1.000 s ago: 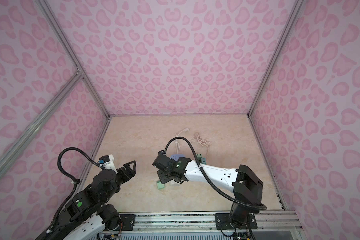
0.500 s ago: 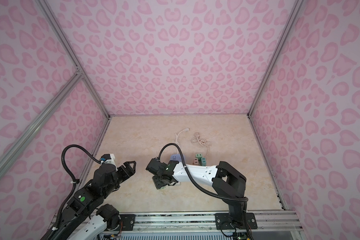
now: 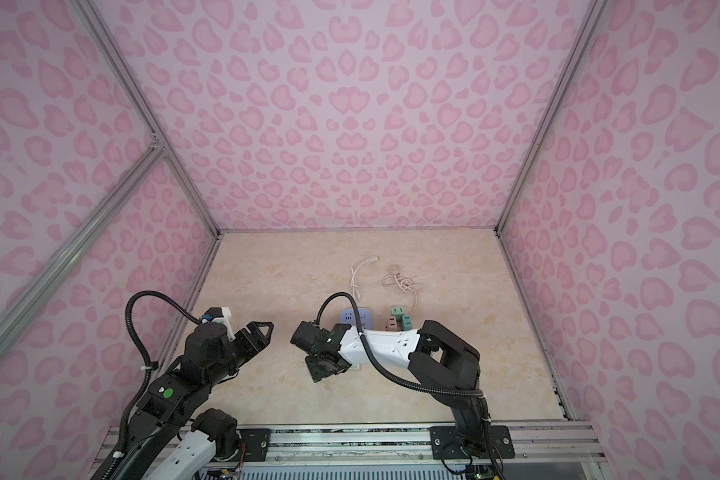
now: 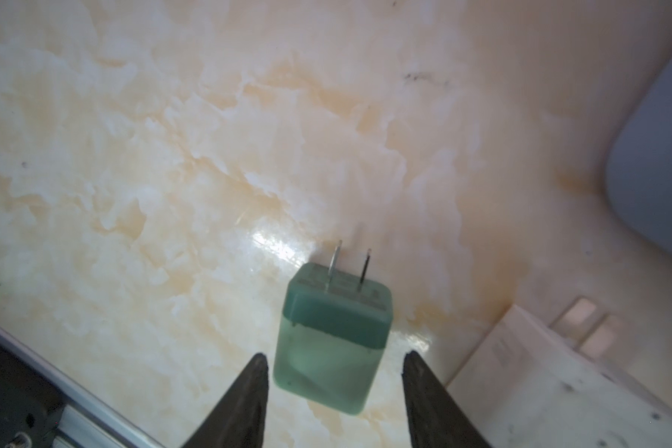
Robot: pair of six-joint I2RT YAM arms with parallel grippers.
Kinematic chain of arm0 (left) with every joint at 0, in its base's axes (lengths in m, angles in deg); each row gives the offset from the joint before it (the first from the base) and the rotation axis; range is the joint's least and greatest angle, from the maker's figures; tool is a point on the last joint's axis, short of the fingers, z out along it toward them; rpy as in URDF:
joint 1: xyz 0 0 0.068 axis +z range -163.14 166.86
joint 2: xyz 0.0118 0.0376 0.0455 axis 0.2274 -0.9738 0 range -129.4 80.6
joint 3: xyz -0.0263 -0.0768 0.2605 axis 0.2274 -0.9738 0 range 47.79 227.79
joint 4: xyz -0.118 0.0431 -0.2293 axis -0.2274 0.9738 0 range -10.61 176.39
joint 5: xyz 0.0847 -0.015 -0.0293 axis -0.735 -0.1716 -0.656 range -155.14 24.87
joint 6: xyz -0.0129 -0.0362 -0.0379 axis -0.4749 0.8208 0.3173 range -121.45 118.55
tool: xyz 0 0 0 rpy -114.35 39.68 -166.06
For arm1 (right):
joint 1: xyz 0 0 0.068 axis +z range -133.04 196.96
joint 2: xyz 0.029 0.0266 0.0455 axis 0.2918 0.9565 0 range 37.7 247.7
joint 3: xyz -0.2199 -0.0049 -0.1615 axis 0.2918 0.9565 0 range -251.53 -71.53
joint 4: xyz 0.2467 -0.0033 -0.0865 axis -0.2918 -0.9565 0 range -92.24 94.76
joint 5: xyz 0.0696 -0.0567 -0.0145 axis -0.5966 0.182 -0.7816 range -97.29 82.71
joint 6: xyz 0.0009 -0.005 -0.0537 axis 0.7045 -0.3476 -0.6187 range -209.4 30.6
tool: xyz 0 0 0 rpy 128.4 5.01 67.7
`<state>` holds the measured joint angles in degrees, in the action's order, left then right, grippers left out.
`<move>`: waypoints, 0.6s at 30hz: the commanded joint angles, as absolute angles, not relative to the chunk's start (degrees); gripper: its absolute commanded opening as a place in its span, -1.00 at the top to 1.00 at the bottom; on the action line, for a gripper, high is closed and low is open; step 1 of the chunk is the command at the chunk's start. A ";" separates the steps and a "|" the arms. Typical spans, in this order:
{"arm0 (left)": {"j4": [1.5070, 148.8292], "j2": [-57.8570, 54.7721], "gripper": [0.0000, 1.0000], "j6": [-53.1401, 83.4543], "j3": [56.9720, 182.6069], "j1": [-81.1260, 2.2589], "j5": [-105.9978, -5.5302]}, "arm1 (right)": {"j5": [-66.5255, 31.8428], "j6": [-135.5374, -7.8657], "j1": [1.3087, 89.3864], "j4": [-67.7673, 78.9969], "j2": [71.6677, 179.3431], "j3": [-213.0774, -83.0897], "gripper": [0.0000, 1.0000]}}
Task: Insert the plug
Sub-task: 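Close the right gripper on the green cube adapter and lift it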
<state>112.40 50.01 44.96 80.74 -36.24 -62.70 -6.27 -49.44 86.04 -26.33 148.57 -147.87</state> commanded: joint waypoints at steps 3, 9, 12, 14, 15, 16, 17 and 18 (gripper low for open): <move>110.78 49.95 -0.63 44.16 80.07 -36.18 -62.34 | -7.90 -49.76 86.05 -25.65 149.83 -148.38 -0.08; 110.24 49.92 -0.63 44.32 79.74 -36.10 -62.08 | -8.39 -49.93 86.07 -26.25 151.11 -149.05 -0.01; 109.98 49.84 -0.63 44.41 79.28 -36.14 -61.88 | -8.59 -49.94 86.05 -26.73 151.86 -149.44 0.03; 109.81 49.84 -0.63 44.44 79.07 -36.14 -61.63 | -8.39 -49.85 86.05 -27.16 152.12 -149.58 0.05; 109.83 49.84 -0.63 44.56 78.85 -36.14 -61.60 | -8.13 -49.85 86.05 -27.51 152.30 -149.75 0.05; 109.77 49.93 -0.63 44.60 78.82 -36.16 -61.60 | -7.98 -49.85 86.05 -27.73 152.45 -149.82 0.07; 109.76 49.93 -0.63 44.56 78.65 -36.10 -61.50 | -8.10 -49.85 86.05 -27.65 152.42 -149.71 0.09; 109.74 49.93 -0.63 44.55 78.60 -36.12 -61.51 | -8.01 -49.87 85.95 -27.64 152.41 -149.67 0.09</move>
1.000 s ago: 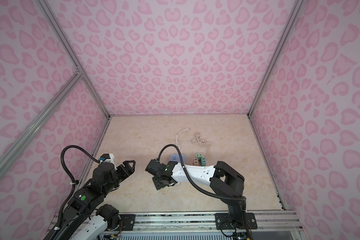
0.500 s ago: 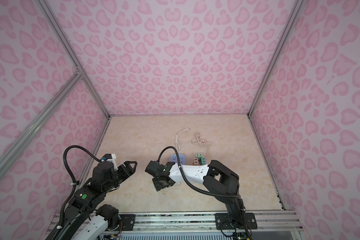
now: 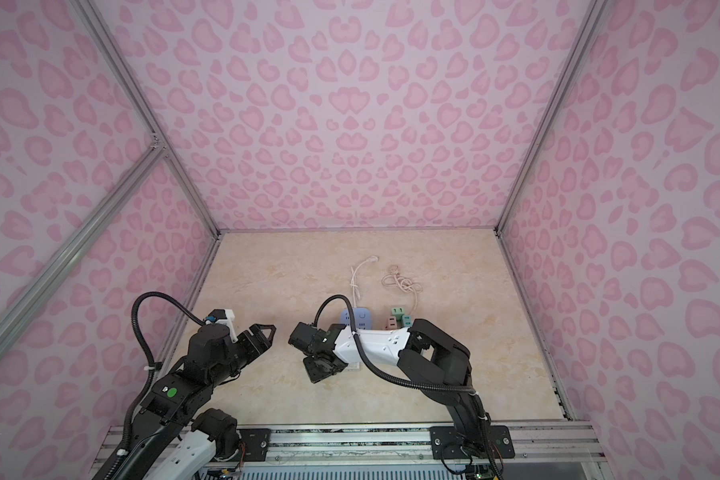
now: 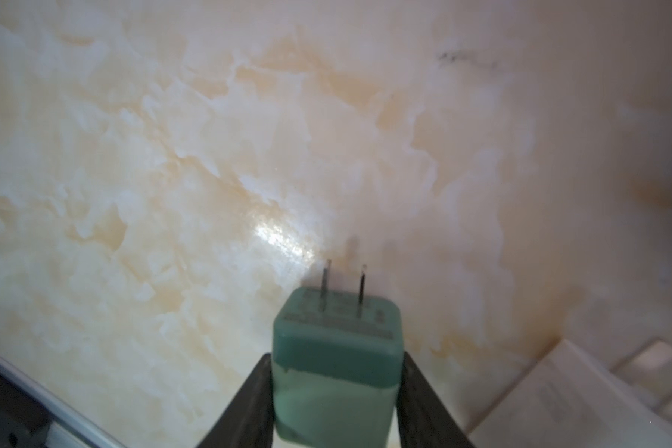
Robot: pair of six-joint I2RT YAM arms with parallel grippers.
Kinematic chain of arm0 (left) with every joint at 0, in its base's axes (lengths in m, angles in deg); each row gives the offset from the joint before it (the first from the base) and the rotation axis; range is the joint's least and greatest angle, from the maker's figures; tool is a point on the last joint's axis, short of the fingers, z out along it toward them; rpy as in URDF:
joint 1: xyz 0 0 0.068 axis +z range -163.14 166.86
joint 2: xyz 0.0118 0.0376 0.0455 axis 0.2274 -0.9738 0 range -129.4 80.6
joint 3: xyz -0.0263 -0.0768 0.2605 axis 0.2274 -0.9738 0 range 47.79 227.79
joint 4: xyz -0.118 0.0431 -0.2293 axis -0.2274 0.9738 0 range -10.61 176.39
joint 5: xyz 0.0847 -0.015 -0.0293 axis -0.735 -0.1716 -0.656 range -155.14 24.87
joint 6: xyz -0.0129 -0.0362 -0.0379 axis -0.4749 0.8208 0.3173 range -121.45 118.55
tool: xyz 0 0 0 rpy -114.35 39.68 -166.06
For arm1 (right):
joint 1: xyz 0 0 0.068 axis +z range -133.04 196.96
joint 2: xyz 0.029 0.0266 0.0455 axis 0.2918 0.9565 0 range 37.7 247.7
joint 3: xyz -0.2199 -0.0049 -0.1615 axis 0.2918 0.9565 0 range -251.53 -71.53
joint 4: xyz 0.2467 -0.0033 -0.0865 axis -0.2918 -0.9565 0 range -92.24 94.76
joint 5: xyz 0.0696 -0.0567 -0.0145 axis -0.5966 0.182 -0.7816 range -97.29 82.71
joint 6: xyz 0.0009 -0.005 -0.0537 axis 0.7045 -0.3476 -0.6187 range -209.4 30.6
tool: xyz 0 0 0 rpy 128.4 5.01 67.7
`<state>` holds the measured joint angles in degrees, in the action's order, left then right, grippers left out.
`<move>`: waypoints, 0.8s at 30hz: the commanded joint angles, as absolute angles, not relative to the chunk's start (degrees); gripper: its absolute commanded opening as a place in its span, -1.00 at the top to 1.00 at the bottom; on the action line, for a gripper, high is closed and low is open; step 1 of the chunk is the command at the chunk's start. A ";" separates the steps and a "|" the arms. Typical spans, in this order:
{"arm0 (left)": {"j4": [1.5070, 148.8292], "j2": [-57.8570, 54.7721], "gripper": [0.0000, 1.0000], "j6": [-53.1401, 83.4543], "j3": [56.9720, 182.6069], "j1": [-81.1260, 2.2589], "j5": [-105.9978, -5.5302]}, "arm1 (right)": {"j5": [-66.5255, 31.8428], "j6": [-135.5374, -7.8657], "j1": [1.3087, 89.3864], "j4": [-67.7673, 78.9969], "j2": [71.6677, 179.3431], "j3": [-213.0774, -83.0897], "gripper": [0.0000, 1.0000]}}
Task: Insert the plug
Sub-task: 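Close the right gripper on the green cube adapter and lift it, then carry the green adapter toward the left gripper while the left arm reaches to it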
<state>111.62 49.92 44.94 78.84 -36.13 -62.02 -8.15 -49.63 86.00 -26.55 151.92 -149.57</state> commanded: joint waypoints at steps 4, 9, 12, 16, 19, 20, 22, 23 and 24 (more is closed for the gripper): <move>109.78 49.93 -0.63 44.56 78.50 -36.08 -61.53 | -8.24 -49.94 85.96 -27.72 153.06 -149.78 0.12; 109.89 49.93 -0.63 44.58 78.53 -36.08 -61.37 | -8.68 -50.03 86.00 -27.44 153.45 -149.57 0.15; 109.91 49.62 -0.62 44.67 78.44 -36.11 -61.15 | -9.03 -50.03 85.87 -27.16 153.68 -149.49 0.16; 109.95 49.42 -0.61 44.79 78.46 -36.08 -60.93 | -8.92 -50.09 85.78 -27.06 153.71 -149.22 0.17; 109.96 49.33 -0.61 44.84 78.50 -36.08 -60.91 | -9.09 -50.28 85.74 -26.90 153.81 -148.92 0.22; 110.00 49.25 -0.61 44.86 78.56 -36.13 -60.90 | -9.30 -50.35 85.62 -26.73 153.72 -148.85 0.25; 110.03 48.88 -0.60 44.78 78.80 -36.09 -60.56 | -9.63 -50.55 85.43 -26.53 153.55 -148.66 0.36; 109.98 48.71 -0.59 44.78 78.81 -36.11 -60.25 | -9.79 -50.70 85.35 -26.51 153.45 -148.62 0.40; 110.10 48.54 -0.59 44.74 78.87 -36.13 -59.96 | -10.13 -51.01 85.32 -26.19 153.11 -148.39 0.45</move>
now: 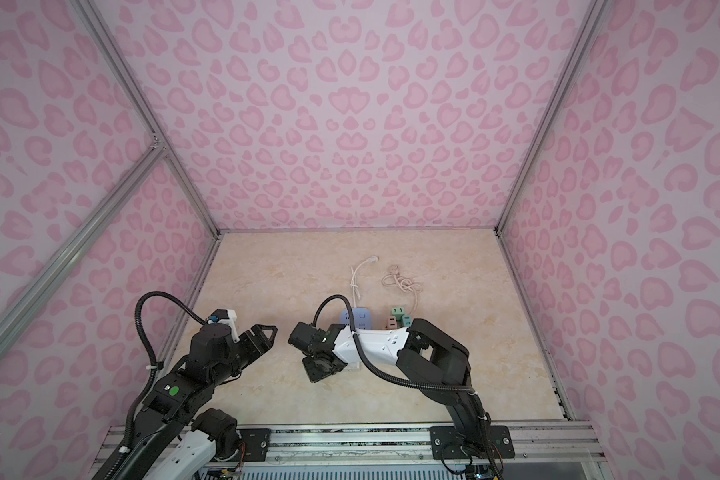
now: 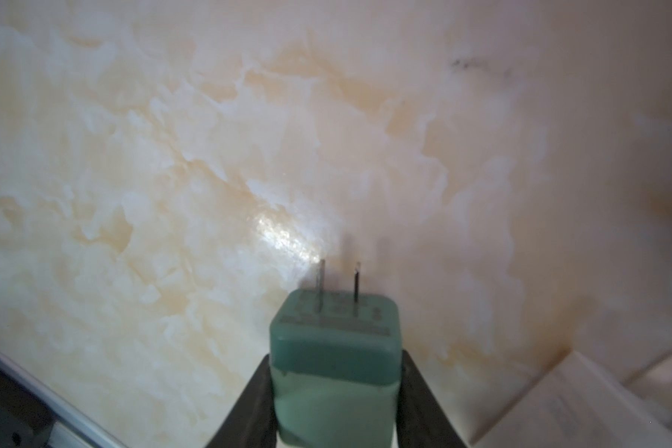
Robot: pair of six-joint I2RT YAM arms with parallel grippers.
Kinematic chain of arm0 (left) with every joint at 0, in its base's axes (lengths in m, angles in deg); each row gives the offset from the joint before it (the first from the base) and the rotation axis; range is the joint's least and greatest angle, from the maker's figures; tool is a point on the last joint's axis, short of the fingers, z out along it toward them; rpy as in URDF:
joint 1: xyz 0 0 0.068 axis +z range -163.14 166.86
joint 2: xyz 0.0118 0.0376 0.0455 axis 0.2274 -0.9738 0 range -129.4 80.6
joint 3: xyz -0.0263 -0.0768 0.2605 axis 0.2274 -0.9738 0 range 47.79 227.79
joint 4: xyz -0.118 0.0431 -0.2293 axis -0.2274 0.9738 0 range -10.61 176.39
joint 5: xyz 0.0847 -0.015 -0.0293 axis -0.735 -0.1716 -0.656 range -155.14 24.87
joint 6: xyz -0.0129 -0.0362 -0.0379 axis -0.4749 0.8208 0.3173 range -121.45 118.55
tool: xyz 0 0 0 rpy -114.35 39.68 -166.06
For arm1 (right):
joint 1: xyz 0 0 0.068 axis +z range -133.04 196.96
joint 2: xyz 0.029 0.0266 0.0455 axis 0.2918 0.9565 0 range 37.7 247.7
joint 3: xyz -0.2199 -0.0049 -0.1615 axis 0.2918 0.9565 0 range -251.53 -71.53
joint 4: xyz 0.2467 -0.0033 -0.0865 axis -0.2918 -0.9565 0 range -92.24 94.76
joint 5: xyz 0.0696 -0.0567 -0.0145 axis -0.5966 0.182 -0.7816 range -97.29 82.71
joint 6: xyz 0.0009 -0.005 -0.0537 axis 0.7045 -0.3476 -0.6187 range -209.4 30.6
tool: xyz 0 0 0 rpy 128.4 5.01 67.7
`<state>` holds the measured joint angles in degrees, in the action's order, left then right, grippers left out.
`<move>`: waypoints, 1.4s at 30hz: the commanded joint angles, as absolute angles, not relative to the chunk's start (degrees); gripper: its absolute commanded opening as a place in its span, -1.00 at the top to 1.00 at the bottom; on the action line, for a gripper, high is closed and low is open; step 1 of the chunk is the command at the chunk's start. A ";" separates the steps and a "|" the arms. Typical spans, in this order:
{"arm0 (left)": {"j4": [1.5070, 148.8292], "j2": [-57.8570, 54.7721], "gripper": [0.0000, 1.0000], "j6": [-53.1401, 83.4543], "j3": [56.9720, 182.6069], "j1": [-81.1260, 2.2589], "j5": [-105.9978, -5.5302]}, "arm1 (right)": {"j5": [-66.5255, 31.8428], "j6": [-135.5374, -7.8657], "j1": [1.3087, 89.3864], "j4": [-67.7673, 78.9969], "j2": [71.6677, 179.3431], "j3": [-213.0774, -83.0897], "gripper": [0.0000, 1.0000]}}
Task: Insert the plug
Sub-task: 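Carry the green adapter toward the left gripper while the left arm reaches to it, then close the left gripper on the green adapter held by the right gripper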
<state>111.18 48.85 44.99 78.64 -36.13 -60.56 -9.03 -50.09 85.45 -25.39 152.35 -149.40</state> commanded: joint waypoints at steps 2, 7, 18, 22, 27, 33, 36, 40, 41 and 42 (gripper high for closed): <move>110.15 48.20 -0.54 44.34 78.93 -36.08 -59.30 | -11.43 -51.87 85.22 -24.78 152.21 -147.52 0.58; 110.32 47.39 -0.42 43.81 79.35 -36.13 -57.44 | -14.07 -54.93 84.48 -24.46 147.36 -145.00 0.84; 97.99 38.20 -0.30 42.67 78.93 -36.66 -35.60 | -19.85 -66.36 75.25 -23.97 128.19 -133.38 0.88; 94.58 33.29 -0.29 42.84 80.67 -38.89 -30.76 | -19.45 -69.13 73.41 -25.22 124.06 -132.46 0.90; 88.94 29.16 -0.29 44.51 82.50 -42.24 -27.46 | -19.07 -71.33 73.39 -26.50 122.27 -132.99 0.90; 83.92 26.28 -0.21 46.45 82.44 -43.29 -23.64 | -18.10 -72.05 74.07 -27.73 120.72 -133.98 0.90; 83.11 25.45 -0.18 46.70 82.31 -43.39 -22.12 | -16.76 -72.10 74.75 -28.80 119.93 -134.59 0.87; 82.79 23.78 -0.18 46.84 82.64 -44.22 -20.51 | -14.70 -72.58 76.65 -29.86 118.77 -135.33 0.85; 82.57 23.64 -0.18 46.84 82.63 -44.55 -20.62 | -14.67 -72.62 76.95 -30.00 118.59 -135.56 0.85; 82.43 23.43 -0.18 46.80 82.53 -44.92 -20.58 | -14.29 -72.67 77.28 -30.16 118.52 -135.86 0.85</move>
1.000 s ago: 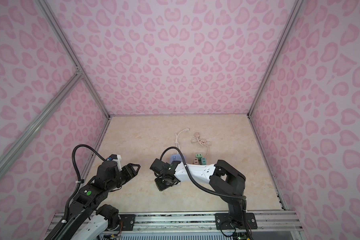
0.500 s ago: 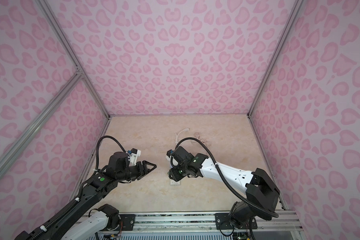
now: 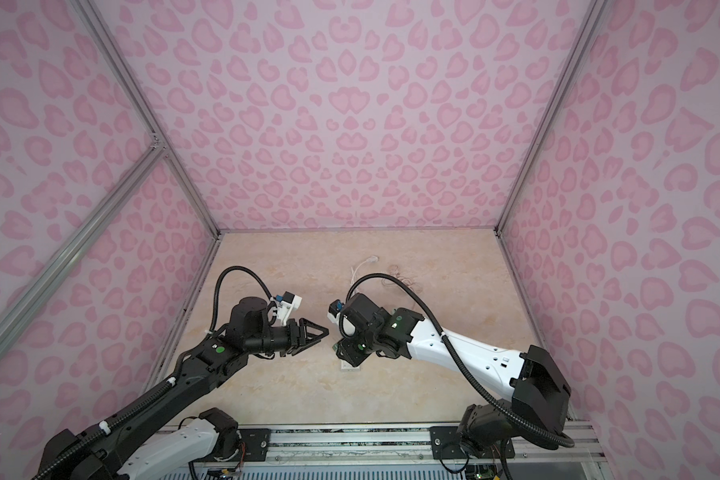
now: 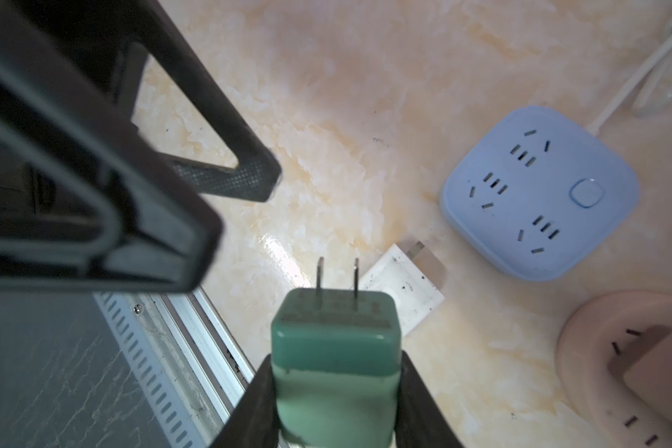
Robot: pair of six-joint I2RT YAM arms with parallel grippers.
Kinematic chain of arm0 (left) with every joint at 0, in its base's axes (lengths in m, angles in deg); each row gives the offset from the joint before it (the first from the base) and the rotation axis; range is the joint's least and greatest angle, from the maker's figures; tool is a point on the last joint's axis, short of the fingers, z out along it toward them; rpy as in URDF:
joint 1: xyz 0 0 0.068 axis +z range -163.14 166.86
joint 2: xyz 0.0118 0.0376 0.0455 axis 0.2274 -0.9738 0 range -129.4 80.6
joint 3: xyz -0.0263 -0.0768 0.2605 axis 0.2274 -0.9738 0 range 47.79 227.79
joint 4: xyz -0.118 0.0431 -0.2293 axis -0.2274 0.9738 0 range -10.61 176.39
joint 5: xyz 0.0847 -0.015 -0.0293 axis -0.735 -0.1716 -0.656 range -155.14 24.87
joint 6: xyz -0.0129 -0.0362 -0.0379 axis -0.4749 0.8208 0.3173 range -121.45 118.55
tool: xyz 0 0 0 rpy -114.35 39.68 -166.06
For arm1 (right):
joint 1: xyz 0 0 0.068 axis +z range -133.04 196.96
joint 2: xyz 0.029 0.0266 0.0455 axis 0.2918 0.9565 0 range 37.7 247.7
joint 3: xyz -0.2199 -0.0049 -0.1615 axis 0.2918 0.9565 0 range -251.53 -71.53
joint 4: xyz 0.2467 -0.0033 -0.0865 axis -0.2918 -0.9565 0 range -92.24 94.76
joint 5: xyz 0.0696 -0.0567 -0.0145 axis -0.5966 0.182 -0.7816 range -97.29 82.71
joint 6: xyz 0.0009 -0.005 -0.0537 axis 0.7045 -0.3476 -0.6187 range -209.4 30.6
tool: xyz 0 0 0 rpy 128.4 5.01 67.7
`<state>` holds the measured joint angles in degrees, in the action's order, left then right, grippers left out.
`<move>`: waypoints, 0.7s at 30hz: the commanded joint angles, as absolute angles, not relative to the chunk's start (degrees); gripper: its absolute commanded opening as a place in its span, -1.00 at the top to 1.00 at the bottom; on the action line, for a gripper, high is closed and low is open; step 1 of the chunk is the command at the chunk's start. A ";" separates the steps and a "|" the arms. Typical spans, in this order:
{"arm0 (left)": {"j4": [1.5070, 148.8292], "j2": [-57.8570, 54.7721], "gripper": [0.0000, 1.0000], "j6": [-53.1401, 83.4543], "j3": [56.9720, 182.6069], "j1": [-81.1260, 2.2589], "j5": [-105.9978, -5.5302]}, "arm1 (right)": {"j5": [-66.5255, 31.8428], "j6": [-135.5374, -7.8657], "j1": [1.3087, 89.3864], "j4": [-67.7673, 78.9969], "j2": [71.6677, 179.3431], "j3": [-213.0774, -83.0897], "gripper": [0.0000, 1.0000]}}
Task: Insert the plug
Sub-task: 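Close the left gripper on the green adapter held by the right gripper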
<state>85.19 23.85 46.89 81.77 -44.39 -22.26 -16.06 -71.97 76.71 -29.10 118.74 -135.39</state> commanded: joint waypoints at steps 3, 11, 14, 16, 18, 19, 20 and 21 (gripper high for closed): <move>82.18 22.87 -0.17 46.60 82.68 -45.48 -20.49 | -13.50 -72.79 77.93 -30.70 118.54 -136.80 0.84; 81.85 22.16 -0.10 46.71 82.94 -46.87 -19.78 | -13.19 -73.34 78.35 -31.40 118.92 -139.07 0.83; 81.94 22.32 -0.10 46.67 82.90 -47.14 -19.63 | -13.96 -73.54 78.57 -31.50 119.39 -139.91 0.82; 81.85 22.40 -0.09 46.71 82.78 -47.24 -19.46 | -13.83 -73.71 78.93 -31.87 119.90 -140.60 0.82; 81.98 22.52 -0.06 46.64 82.79 -47.33 -19.48 | -13.88 -73.86 79.39 -31.98 120.19 -140.95 0.81; 81.94 22.57 -0.06 46.63 82.79 -47.33 -19.49 | -14.01 -73.87 79.45 -31.89 120.31 -141.04 0.81; 81.85 22.53 -0.05 46.58 82.75 -47.35 -19.49 | -14.14 -73.93 79.56 -31.89 120.44 -141.13 0.81; 81.77 22.43 -0.02 46.59 82.77 -47.42 -19.37 | -14.08 -74.01 79.70 -31.96 120.64 -141.33 0.81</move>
<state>84.14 22.30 46.89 82.01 -47.38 -20.12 -13.75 -73.19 79.46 -31.31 120.07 -140.94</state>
